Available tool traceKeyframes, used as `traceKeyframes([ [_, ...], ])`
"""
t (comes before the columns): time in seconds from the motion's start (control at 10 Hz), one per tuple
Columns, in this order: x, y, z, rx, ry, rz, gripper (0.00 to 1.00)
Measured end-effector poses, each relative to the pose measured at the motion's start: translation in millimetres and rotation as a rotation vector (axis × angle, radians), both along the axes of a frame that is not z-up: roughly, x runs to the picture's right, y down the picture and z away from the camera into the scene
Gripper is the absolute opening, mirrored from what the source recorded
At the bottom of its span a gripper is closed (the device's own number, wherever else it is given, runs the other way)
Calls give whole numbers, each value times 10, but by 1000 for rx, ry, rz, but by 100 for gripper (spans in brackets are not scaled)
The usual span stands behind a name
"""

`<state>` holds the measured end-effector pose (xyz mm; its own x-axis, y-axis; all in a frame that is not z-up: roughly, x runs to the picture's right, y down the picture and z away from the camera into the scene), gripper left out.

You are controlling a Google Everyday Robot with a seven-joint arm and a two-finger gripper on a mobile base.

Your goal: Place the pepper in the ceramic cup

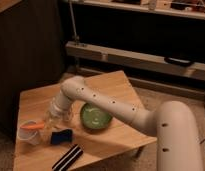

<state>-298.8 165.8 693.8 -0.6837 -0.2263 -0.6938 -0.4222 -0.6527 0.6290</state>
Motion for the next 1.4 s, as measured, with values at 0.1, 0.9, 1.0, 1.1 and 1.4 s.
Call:
traceKeyframes([
  [0.1, -98, -42, -134, 27, -9, -54, 3],
  [0.9, -71, -82, -259, 68, -24, -40, 3],
  [1.0, -148, 45, -188, 42, -48, -42, 3],
  [1.1, -257, 135, -164, 19, -72, -48, 3],
  [1.4, -644, 249, -220, 6, -143, -118, 3],
])
